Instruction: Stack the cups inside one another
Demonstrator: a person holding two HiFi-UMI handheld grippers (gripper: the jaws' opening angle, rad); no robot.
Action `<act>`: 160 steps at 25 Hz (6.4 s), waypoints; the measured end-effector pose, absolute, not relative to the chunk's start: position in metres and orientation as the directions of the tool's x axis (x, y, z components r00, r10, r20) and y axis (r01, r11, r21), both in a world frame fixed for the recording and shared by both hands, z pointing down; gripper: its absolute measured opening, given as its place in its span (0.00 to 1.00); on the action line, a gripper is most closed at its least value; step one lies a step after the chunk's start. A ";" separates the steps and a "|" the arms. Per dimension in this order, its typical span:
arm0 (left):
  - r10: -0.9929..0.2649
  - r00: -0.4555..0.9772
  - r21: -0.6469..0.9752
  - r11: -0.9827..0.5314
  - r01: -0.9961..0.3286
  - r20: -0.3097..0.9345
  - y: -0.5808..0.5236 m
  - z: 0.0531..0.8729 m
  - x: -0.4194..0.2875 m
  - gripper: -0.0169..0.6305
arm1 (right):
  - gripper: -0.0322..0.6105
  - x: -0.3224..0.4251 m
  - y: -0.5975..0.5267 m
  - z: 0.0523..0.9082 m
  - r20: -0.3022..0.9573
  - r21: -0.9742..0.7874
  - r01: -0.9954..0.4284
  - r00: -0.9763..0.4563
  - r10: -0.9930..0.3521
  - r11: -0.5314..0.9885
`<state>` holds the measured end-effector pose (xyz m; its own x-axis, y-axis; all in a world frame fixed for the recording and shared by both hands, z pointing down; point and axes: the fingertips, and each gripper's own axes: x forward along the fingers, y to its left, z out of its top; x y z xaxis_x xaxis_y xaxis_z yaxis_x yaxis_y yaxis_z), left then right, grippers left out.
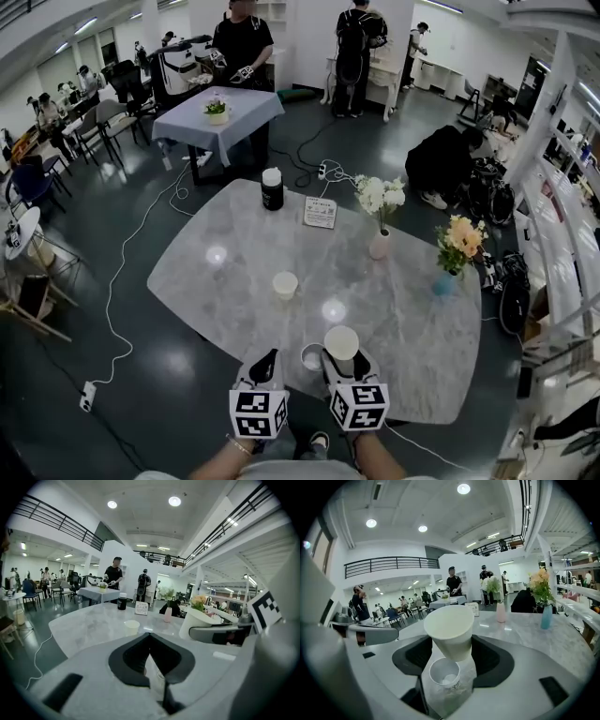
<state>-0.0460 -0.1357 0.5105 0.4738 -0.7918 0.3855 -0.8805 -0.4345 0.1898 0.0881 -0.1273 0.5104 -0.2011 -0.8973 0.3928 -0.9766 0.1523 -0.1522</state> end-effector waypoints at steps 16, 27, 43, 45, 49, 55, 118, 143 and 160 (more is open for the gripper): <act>-0.820 0.391 0.160 -0.357 -0.920 0.418 -0.114 0.522 -0.059 0.02 | 0.42 0.052 -0.112 0.540 0.445 -0.162 -0.939 -0.343 -0.827 0.302; -0.809 0.368 0.178 -0.323 -0.930 0.458 -0.112 0.544 -0.072 0.02 | 0.42 0.048 -0.111 0.566 0.495 -0.171 -0.940 -0.340 -0.799 0.294; -0.799 0.357 0.187 -0.304 -0.934 0.484 -0.111 0.560 -0.077 0.02 | 0.42 0.045 -0.114 0.584 0.524 -0.149 -0.943 -0.330 -0.785 0.297; -0.798 0.356 0.189 -0.302 -0.934 0.486 -0.111 0.561 -0.076 0.02 | 0.43 0.047 -0.113 0.585 0.527 -0.146 -0.946 -0.323 -0.786 0.291; -0.797 0.357 0.191 -0.302 -0.934 0.487 -0.108 0.562 -0.074 0.02 | 0.43 0.050 -0.109 0.583 0.525 -0.140 -0.949 -0.313 -0.791 0.283; -0.799 0.358 0.194 -0.301 -0.934 0.483 -0.109 0.560 -0.070 0.02 | 0.42 0.061 -0.107 0.577 0.514 -0.144 -0.956 -0.293 -0.806 0.256; -0.873 0.338 0.188 -0.288 -0.939 0.351 -0.130 0.495 -0.091 0.02 | 0.07 0.051 -0.140 0.480 0.361 -0.160 -0.955 -0.292 -0.886 0.249; -0.803 0.381 0.153 -0.351 -0.924 0.459 -0.260 0.576 -0.162 0.02 | 0.08 -0.034 -0.264 0.578 0.462 -0.239 -0.970 -0.076 -0.884 -0.042; -0.776 0.391 0.199 -0.337 -0.920 0.495 -0.308 0.612 -0.172 0.02 | 0.37 -0.021 -0.316 0.634 0.550 -0.126 -0.982 0.051 -0.834 -0.143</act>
<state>-0.1718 -0.3077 0.6118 0.3911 -0.7757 0.4953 -0.9203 -0.3367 0.1992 -0.0214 -0.3160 0.6336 0.0513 -0.8339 0.5495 -0.9816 -0.1433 -0.1259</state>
